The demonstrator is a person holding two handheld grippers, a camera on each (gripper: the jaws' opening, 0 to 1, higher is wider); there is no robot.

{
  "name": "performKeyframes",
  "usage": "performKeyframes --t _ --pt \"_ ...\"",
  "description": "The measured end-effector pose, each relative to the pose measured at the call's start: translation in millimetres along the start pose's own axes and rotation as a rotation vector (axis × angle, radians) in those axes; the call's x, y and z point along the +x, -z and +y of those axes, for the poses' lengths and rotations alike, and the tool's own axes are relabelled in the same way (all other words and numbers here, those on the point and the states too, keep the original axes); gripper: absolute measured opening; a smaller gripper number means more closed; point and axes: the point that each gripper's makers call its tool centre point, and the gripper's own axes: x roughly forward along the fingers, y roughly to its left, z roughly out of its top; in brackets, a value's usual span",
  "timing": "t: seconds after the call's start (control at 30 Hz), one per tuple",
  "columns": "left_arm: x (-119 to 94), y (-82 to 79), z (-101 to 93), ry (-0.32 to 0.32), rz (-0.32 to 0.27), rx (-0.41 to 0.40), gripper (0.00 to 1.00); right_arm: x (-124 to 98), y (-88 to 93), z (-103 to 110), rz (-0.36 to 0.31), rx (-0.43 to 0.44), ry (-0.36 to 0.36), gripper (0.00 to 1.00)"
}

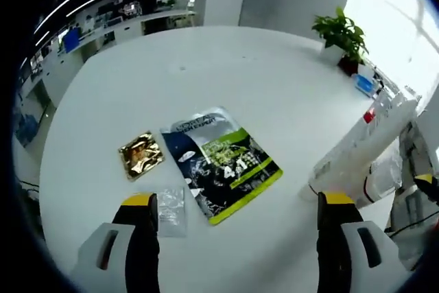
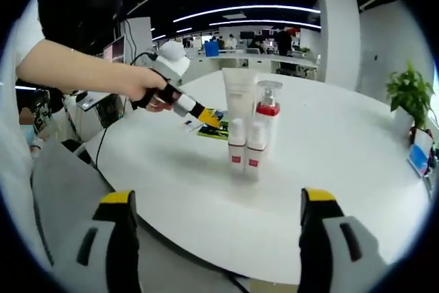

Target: Arrange the skincare products in the storage area until every visible bottle or jar stands upright without overlapping.

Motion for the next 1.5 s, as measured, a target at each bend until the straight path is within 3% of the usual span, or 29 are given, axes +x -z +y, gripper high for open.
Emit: performKeyframes --t 0.2,0.57,0.6,0.73,0.97,1.07,1.23,1.33,1.5 --pt "22 -10.0 6.8 -0.031 0.011 -0.045 0.97 0 0.4 -4 0.003 0.025 0.020 0.99" --pt "62 -18.8 9.5 -0.072 0.039 -0.224 0.97 1 3.8 -11 0.017 0.078 0.048 0.97" --pt "64 -24.4 14.6 -0.114 0.017 -0.207 0.97 2 4.3 -12 0.019 0.081 0.049 0.97" --pt "73 -29.1 16.3 -0.150 0.031 -0.200 0.97 2 5.3 -15 0.021 0.096 0.058 0.97" --pt "86 -26.6 20.7 -0.248 0.056 -0.138 0.97 4 7.4 -19 0.031 0.111 0.070 0.97" --pt "89 -24.5 22.5 -0.265 0.079 -0.078 0.97 4 7.8 -20 0.032 0.116 0.076 0.97" --pt "88 -25.6 24.0 -0.262 0.063 -0.084 0.97 4 8.7 -20 0.036 0.116 0.080 0.97" --pt "86 -25.5 26.8 -0.267 0.041 -0.086 0.93 3 8.9 -19 0.037 0.115 0.081 0.97" --pt "81 -23.5 38.0 -0.276 0.035 -0.096 0.76 3 8.9 -20 0.036 0.119 0.085 0.96"
